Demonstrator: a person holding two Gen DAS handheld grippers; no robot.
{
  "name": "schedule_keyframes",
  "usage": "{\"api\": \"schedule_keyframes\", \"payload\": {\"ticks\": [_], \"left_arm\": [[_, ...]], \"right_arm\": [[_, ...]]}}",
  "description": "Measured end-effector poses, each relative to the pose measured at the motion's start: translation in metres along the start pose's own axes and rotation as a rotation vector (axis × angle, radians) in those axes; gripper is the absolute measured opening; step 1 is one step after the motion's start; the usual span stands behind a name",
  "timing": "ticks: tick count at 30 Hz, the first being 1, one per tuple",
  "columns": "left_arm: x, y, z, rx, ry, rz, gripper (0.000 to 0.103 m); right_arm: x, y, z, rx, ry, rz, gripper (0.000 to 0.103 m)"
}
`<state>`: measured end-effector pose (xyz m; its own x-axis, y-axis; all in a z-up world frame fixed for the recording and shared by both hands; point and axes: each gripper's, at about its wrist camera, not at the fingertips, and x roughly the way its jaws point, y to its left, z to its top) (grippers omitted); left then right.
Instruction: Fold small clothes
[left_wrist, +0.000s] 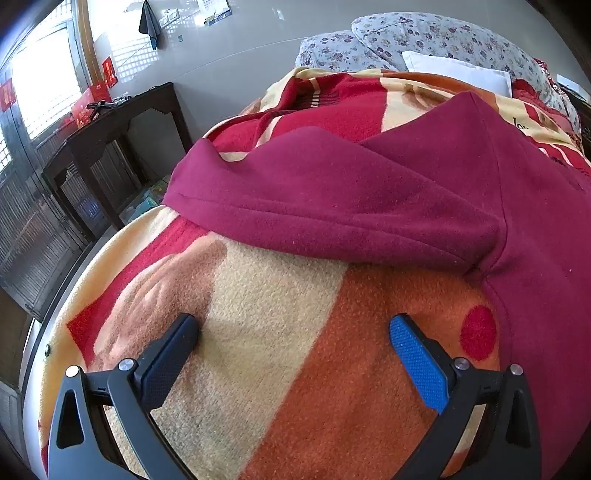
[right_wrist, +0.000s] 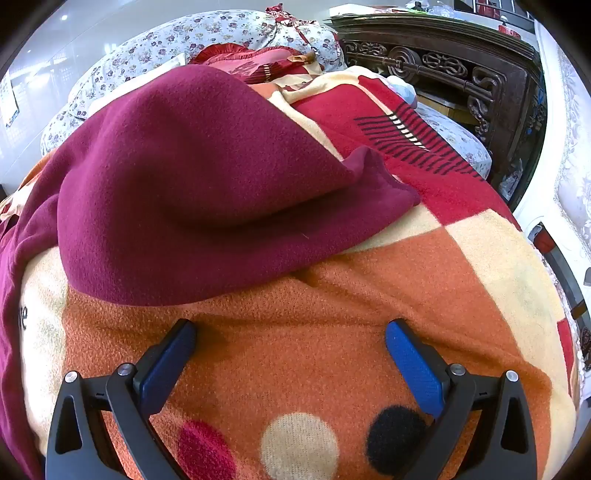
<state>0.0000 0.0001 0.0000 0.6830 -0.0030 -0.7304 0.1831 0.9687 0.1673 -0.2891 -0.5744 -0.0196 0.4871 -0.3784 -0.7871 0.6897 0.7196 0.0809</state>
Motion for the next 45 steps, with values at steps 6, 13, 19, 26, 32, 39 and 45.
{"api": "schedule_keyframes", "payload": {"ticks": [6,13,19,26,32,39,45], "left_arm": [[0.000,0.000,0.000,0.003,0.001,0.005,0.103],[0.000,-0.001,0.000,0.004,0.002,0.005,0.103],[0.000,0.001,0.000,0.005,0.002,0.006,0.103],[0.002,0.000,0.001,0.007,0.002,0.008,0.103],[-0.015,-0.004,-0.002,0.004,-0.005,-0.009,0.103],[-0.073,-0.031,-0.009,0.062,-0.120,-0.042,0.103],[-0.126,-0.062,-0.019,0.117,-0.149,-0.150,0.103]], "right_arm": [[0.000,-0.003,-0.002,-0.001,-0.001,0.000,0.103],[0.000,-0.007,-0.005,-0.001,-0.002,0.001,0.103],[0.001,-0.010,-0.007,-0.001,-0.002,0.001,0.103],[0.001,-0.011,-0.009,-0.009,0.000,-0.009,0.103],[-0.026,0.002,-0.013,0.029,0.020,-0.016,0.103],[-0.102,0.050,-0.023,0.032,-0.030,0.027,0.103],[-0.154,0.100,-0.035,-0.032,-0.087,0.063,0.103]]}}
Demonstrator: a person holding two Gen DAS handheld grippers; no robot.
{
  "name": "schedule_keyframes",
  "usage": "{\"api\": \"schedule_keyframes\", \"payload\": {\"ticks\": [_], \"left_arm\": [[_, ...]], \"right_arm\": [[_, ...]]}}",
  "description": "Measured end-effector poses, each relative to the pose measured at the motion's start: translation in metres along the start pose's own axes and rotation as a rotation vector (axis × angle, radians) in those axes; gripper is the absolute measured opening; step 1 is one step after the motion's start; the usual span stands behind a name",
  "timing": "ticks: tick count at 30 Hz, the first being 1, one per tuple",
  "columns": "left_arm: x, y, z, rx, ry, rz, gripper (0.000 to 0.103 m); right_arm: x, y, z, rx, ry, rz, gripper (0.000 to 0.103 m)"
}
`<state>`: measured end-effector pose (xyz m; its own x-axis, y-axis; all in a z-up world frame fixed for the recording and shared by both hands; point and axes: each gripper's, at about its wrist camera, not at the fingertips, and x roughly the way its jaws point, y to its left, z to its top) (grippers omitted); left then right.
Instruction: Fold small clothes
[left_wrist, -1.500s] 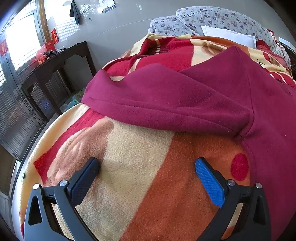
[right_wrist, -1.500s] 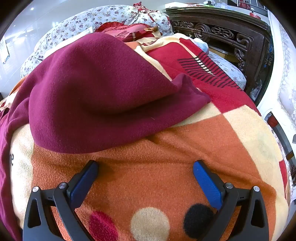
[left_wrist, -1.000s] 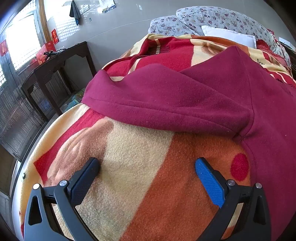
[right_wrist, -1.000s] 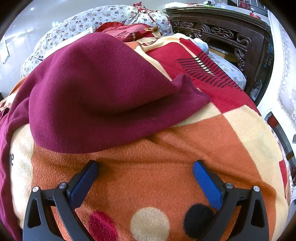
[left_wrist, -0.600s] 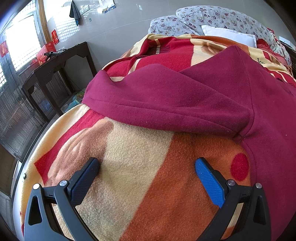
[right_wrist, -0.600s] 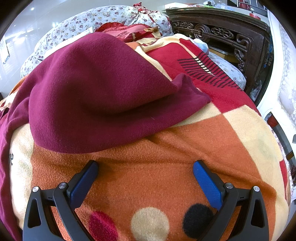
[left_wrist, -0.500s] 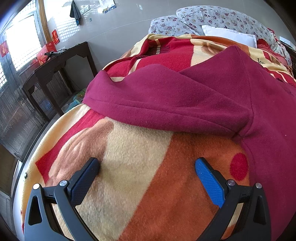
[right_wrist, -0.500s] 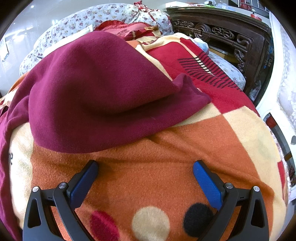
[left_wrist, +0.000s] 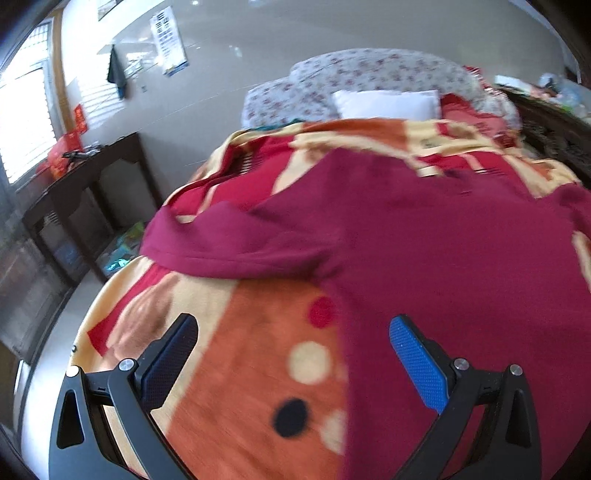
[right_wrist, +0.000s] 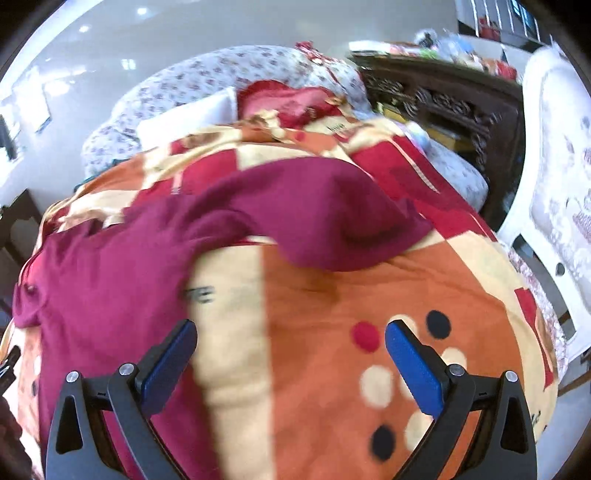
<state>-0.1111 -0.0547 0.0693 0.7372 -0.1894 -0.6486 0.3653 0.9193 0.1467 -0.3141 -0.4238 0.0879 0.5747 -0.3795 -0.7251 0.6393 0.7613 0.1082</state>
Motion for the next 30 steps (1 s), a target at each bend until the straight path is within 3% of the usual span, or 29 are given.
{"api": "schedule_keyframes", "payload": {"ticks": [4,12,30], "left_arm": [[-0.026,-0.018,-0.002,-0.004,-0.022,-0.065,0.103],[-0.063,-0.043,-0.007,-0.018,-0.048,-0.107,0.103],[-0.062,-0.049,-0.015,-0.057,-0.023,-0.113,0.103]], "right_arm": [[-0.022,0.038,-0.014,-0.057,-0.016,0.030,0.103],[-0.037,0.091,-0.031,-0.101,-0.036,0.088,0.103],[-0.039,0.124,-0.047,-0.159,-0.044,0.118,0.103]]}}
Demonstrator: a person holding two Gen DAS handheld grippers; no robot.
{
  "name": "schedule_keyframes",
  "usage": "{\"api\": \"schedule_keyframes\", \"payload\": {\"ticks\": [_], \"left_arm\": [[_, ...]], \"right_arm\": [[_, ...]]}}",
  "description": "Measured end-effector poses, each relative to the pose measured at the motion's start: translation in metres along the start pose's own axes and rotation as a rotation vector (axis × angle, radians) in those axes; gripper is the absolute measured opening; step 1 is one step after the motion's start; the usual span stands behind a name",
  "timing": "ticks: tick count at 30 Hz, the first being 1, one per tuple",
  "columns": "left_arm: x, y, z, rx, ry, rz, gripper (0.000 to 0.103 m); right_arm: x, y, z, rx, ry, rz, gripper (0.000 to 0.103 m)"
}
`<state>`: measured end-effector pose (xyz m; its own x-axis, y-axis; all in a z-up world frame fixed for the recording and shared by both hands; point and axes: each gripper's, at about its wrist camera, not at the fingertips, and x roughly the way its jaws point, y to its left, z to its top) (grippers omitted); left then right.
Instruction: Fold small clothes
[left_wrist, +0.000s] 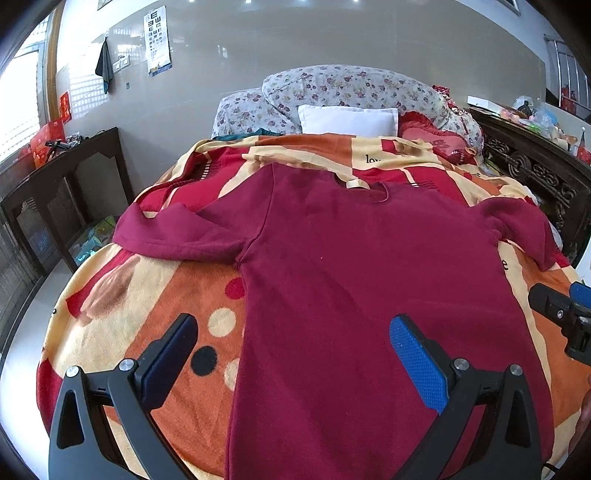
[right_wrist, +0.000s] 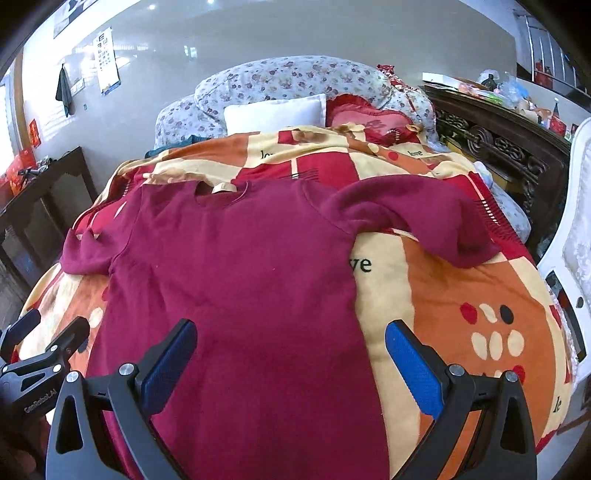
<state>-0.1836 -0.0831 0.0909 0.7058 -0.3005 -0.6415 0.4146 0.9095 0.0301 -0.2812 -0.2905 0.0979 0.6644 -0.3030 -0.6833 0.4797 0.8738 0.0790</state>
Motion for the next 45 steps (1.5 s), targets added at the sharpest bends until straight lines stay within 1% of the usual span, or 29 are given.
{"api": "schedule_keyframes", "payload": {"ticks": [11,27,40,45], "left_arm": [[0.011,0.001,-0.001,-0.006,0.019,0.006,0.103],[0.017,-0.004,0.003,0.001,0.020,0.003,0.103],[0.023,-0.009,0.007,0.005,0.022,0.002,0.103],[0.033,-0.011,0.014,-0.001,0.029,0.004,0.103]], "right_arm": [[0.007,0.002,-0.001,-0.010,0.013,0.007,0.103],[0.013,0.000,0.002,-0.011,0.014,0.003,0.103],[0.029,0.003,0.011,-0.039,0.016,-0.016,0.103],[0.036,0.006,0.018,-0.052,0.010,-0.027,0.103]]}}
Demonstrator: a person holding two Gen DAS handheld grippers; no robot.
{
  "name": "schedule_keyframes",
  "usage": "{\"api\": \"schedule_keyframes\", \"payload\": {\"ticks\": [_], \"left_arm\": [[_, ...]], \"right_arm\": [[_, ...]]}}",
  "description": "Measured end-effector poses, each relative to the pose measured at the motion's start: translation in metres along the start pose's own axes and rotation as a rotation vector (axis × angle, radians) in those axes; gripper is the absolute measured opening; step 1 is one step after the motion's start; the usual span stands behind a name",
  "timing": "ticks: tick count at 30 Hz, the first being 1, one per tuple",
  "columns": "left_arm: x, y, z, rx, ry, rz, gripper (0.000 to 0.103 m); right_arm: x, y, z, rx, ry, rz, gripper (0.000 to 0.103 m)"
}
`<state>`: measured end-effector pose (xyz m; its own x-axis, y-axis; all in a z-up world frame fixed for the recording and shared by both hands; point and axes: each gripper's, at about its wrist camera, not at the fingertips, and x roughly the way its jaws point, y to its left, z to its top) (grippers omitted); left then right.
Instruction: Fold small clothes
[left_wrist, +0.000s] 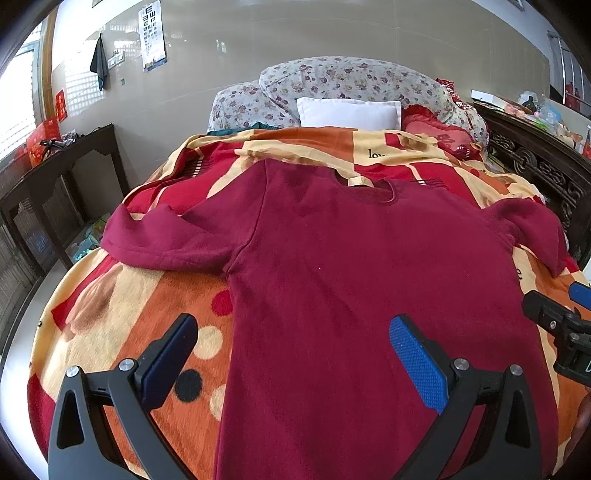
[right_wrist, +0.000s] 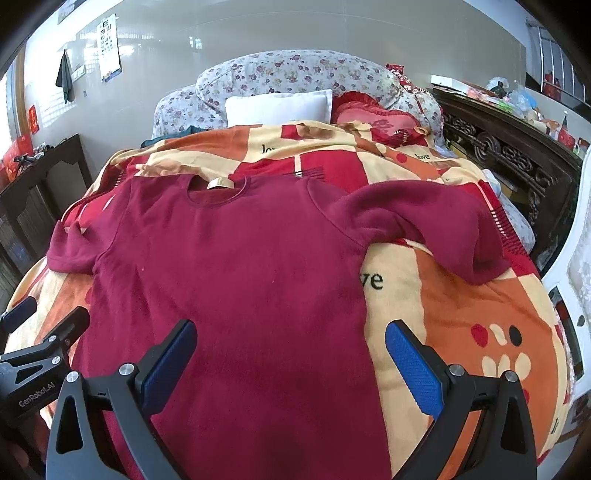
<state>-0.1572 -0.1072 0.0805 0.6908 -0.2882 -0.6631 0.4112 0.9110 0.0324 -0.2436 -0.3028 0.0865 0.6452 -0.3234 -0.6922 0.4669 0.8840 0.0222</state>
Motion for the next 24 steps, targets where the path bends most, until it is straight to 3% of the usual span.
{"api": "schedule_keyframes", "payload": {"ticks": [24], "left_arm": [[0.057,0.026,0.037,-0.058,0.039,0.016,0.103]], "right_arm": [[0.066,0.028,0.027,-0.033,0.055,0.025,0.103]]}}
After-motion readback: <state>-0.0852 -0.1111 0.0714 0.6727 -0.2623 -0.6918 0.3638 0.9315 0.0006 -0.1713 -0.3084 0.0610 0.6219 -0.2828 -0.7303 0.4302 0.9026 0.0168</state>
